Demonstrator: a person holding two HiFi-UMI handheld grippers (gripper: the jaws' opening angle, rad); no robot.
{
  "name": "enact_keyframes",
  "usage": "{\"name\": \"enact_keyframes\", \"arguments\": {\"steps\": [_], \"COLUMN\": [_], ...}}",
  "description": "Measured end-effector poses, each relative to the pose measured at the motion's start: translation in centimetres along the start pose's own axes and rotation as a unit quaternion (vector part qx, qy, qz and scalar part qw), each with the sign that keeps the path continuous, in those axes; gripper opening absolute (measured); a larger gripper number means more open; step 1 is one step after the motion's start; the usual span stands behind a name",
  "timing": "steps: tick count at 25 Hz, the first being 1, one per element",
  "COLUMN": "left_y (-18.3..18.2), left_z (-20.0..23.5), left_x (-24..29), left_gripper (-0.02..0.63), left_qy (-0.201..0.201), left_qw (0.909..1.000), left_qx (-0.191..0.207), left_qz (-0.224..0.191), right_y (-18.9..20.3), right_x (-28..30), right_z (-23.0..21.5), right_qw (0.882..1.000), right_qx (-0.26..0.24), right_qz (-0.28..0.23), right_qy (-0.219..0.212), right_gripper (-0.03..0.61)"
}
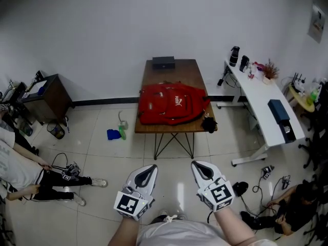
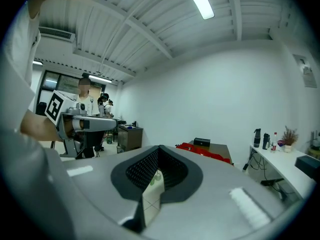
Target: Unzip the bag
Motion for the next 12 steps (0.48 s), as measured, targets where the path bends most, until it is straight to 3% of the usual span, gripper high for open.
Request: {"name": "enact_keyframes", "arguments": {"steps": [12], "left_y": [-0.3], "left_z": [0.9], "left_x": [0.8], "left_gripper": [0.006], "left_qy": [0.006], "left_qw": [1.0000], "left_qx": [0.000], "left_qz": [0.002], "right_y": [-0.6], "right_x": [1.2], "right_z": [-0.3], "right_qw": [1.000], "right_qx": [-0.006], "right_qz": [-0.004], "right_qy": [-0.014], "right_gripper": [0.008]}}
Point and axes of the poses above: the fingertips, and each gripper's own axes: x forward along the fingers, z to its left, y out of its underside, the point moved 1 cm from there along -x, backward along the fingers, and after that the axes turned 6 degrees about z, right-handed, at the moved point
